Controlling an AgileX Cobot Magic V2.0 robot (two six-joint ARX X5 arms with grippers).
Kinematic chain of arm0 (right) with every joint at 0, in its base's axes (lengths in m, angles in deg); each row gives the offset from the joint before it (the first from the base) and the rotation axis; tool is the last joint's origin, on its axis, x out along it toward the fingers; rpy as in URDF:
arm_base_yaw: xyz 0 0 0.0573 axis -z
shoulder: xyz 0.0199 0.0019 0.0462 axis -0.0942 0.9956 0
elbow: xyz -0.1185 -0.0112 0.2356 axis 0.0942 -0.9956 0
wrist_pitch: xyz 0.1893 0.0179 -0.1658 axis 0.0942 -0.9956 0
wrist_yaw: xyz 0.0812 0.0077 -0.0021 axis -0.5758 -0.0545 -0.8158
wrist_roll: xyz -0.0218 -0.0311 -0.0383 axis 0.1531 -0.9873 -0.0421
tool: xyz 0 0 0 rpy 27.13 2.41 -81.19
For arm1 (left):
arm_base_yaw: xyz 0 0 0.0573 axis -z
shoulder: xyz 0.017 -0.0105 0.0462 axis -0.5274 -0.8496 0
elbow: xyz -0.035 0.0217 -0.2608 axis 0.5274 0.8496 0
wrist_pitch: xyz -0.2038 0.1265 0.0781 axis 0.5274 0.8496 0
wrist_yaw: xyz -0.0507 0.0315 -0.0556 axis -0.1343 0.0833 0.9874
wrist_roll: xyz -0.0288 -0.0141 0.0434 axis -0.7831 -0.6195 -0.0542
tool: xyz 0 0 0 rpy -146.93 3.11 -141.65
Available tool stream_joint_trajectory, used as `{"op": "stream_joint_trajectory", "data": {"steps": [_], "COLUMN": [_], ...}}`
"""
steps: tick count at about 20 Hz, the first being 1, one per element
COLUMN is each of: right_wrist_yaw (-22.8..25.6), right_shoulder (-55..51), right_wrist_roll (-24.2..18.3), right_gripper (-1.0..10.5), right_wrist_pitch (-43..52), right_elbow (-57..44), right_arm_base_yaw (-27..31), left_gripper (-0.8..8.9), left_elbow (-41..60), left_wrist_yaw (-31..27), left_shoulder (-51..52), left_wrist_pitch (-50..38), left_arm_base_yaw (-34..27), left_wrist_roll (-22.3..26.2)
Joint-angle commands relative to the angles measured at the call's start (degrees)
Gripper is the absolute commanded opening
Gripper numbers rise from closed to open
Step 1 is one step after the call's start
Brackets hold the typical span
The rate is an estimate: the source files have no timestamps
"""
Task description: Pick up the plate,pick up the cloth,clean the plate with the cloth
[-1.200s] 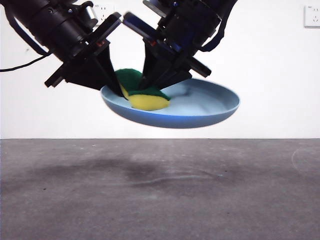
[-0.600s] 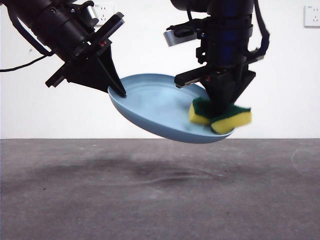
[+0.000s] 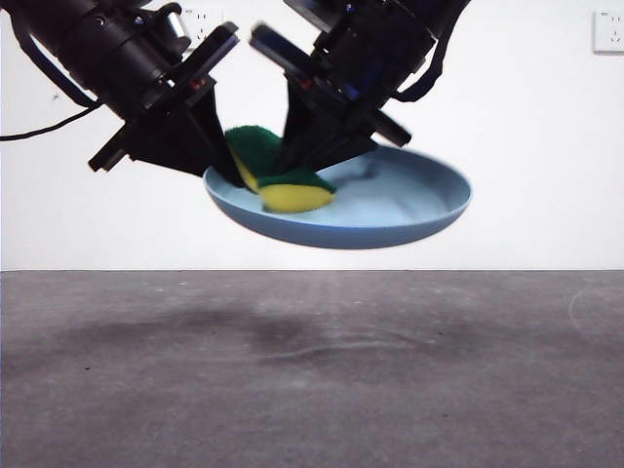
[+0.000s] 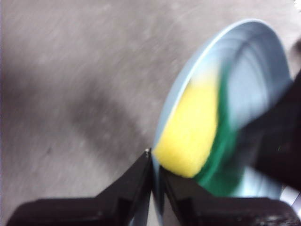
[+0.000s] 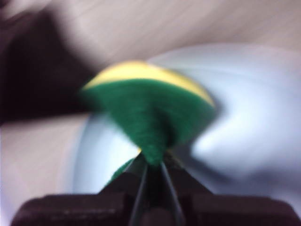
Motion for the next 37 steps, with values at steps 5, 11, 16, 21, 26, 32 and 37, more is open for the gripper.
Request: {"op": "stream_joint_trajectory", "data": {"steps": [5, 11, 16, 21, 26, 32, 37], "right_wrist_yaw": [15.9, 22.4, 22.4, 32.3, 35.8, 23.5, 20.1], "right_shoulder": [-0.4, -8.6, -19.1, -25.6, -23.9, -13.9, -0.4], "right_wrist_roll": [-1.1, 0.0, 0.0, 0.0, 0.1, 3.2, 3.7], "right_gripper": [-0.1, -0.1, -0.1, -0.1, -0.1, -0.1, 0.0], "right_wrist_pitch": [-18.6, -19.3, -19.3, -19.3, -16.9, -10.7, -8.0], "right_elbow": [-0.8, -0.8, -0.8, -0.8, -0.8, -0.8, -0.8], "right_arm_base_yaw": [-0.1, -0.1, -0.1, 0.0, 3.7, 9.1, 10.8], "left_gripper": [-0.08, -0.08, -0.08, 0.05, 3.84, 3.81, 3.81], "left_elbow": [-0.2, -0.2, -0.2, -0.2, -0.2, -1.2, -1.2], "left_wrist_yaw": [-15.0, -24.2, -24.3, -24.2, -23.2, -19.0, -14.7], "left_shoulder": [0.2, -4.1, -11.1, -17.3, -16.9, -8.0, 5.2], "left_wrist_pitch": [-0.9, 0.8, 0.4, -0.5, 0.2, 4.4, 7.7], "left_arm_base_yaw": [-2.4, -5.9, -8.6, -8.7, -8.6, -6.9, -4.4], "left_wrist_roll": [7.0, 13.0, 13.1, 13.1, 12.3, 9.8, 9.4]}}
